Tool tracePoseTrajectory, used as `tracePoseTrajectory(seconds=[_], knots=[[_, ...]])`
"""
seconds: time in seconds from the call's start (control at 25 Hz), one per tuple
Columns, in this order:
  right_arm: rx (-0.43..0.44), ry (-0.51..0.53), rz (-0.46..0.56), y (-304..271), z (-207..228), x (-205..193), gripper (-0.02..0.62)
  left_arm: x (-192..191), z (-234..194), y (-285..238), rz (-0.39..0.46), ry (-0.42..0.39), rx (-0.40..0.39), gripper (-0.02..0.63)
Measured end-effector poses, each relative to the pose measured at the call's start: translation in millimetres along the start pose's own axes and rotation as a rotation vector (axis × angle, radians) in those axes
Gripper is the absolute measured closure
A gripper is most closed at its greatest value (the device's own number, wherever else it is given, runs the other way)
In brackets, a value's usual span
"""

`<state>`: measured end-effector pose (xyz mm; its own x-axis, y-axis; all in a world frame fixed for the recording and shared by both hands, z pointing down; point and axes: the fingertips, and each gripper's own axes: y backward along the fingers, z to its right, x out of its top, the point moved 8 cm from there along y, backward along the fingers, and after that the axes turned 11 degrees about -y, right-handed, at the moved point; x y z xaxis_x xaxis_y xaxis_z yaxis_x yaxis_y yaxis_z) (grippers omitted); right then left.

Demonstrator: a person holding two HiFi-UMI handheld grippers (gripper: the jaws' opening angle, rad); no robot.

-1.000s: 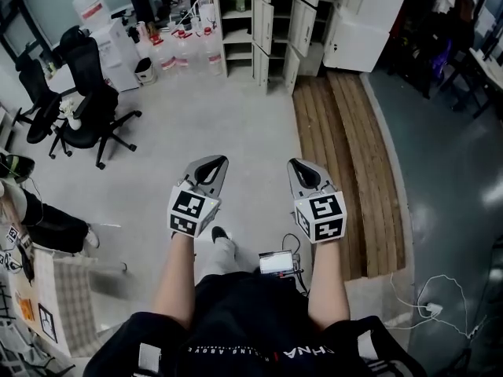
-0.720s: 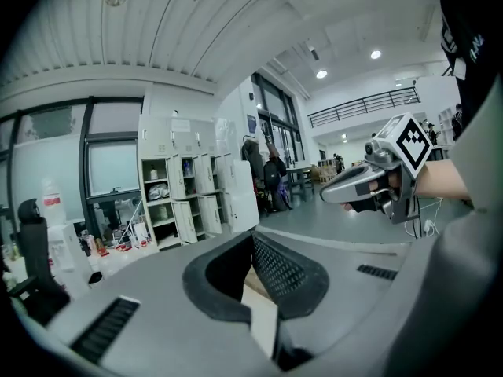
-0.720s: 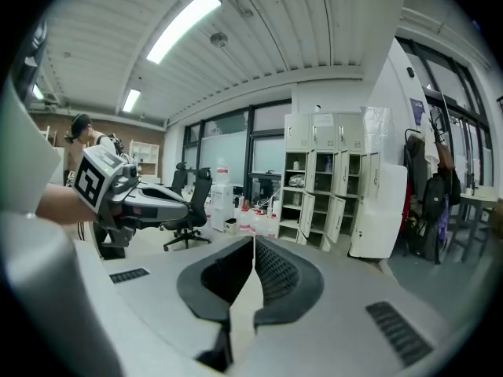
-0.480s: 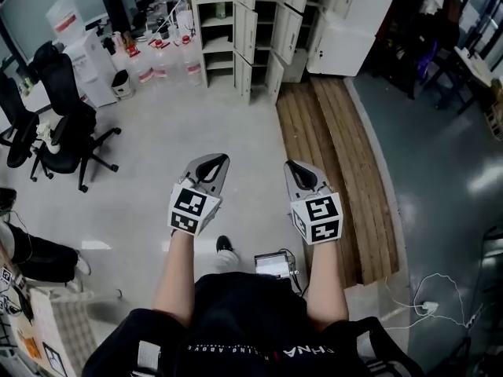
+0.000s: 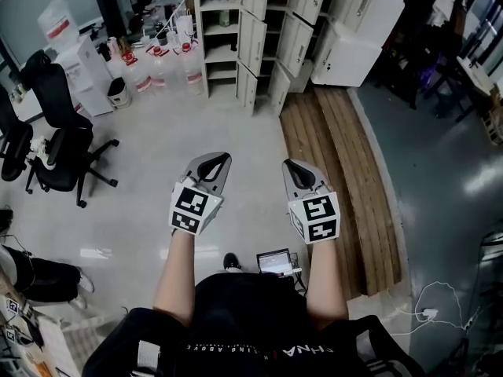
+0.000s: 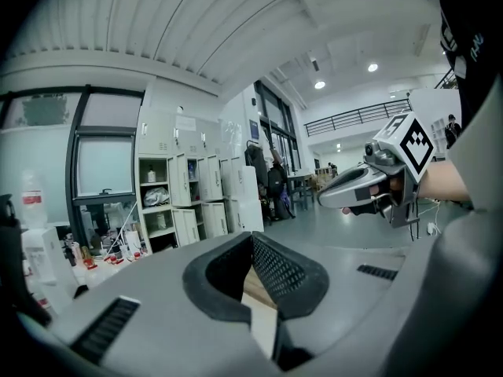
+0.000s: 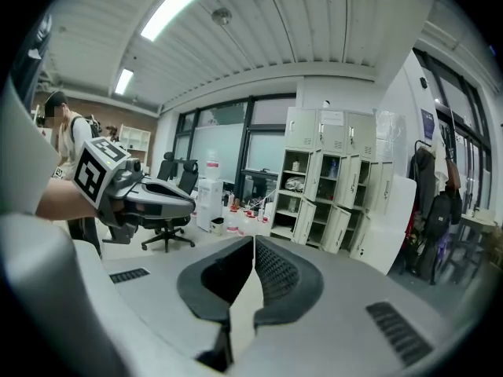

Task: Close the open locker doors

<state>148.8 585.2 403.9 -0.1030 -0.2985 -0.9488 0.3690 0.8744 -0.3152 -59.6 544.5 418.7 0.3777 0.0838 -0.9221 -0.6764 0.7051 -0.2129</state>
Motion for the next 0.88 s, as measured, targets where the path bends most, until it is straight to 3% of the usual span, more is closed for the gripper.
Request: tracePoseTrajectory(seconds=[0.4, 0.64, 0.88], knots=[[0.016, -0.011, -0.057, -79.9, 7.0, 10.6, 0.561, -27.9, -57.6, -42.7, -0.02, 0.035, -0.022, 0.586], [0.062, 0.004, -0.046, -143.1, 39.7, 21.1, 0.561, -37.1, -90.5, -90.3, -0.047, 0.03, 0.009, 0.586], [0.107, 0.013, -0.007, -210.2, 94.6, 56.5, 0.561, -20.5, -137.4, -159.5, -0.056, -0.008, 0.052, 0.586]])
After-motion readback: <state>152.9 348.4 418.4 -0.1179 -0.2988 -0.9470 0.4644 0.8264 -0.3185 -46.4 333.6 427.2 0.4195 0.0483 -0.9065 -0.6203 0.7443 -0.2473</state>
